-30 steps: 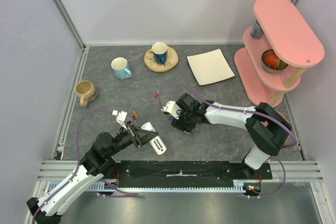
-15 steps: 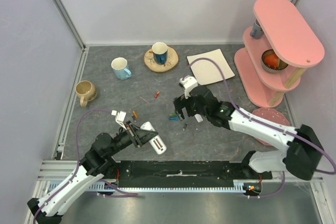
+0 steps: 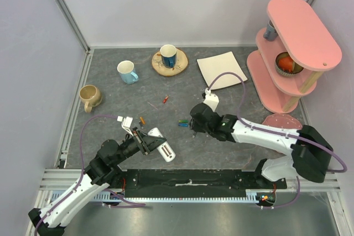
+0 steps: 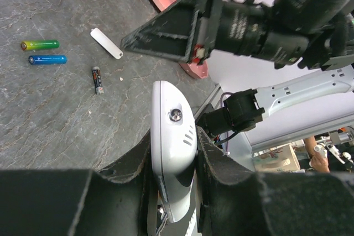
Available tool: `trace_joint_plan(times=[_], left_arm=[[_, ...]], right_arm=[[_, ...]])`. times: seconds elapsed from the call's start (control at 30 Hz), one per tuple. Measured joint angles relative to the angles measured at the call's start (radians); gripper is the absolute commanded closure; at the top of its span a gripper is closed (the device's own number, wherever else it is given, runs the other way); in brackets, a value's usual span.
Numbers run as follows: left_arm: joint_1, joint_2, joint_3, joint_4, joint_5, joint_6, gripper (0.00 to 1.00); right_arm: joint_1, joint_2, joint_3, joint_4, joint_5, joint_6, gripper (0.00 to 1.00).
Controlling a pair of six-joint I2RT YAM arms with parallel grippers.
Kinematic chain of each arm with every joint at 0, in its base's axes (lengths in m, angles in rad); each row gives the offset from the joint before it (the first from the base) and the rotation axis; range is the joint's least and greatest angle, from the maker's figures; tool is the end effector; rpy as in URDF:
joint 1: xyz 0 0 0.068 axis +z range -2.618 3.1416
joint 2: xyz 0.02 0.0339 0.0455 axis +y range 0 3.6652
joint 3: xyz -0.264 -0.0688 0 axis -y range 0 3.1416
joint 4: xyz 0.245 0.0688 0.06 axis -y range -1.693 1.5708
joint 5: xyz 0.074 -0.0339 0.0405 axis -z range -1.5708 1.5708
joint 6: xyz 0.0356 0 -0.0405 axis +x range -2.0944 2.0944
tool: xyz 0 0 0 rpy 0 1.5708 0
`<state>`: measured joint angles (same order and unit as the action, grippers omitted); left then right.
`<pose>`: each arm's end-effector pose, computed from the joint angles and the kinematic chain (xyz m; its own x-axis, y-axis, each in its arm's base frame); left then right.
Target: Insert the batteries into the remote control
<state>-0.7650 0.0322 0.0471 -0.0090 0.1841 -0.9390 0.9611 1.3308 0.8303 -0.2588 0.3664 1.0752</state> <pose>0.0743 -0.0803 0.1863 -0.6535 -0.4724 -0.5915 0.4835 0.3407 -0.8063 0.1701 0.2212 0.2312 -0.7299 0.3893 -0.5619 0.0535 0.8520 0.5208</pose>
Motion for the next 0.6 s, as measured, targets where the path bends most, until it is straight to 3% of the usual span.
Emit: trace_joint_plan(times=[0.33,0.6], left_arm=[[0.0,0.001,0.0,-0.005,0.0,0.0,0.98],[0.0,0.019,0.0,-0.004,0.0,0.0,0.98]], right_arm=[[0.065,0.168,0.02,-0.167,0.087,0.12,0.54],[0.072,0.243,0.035,-0.193,0.105,0.157,0.53]])
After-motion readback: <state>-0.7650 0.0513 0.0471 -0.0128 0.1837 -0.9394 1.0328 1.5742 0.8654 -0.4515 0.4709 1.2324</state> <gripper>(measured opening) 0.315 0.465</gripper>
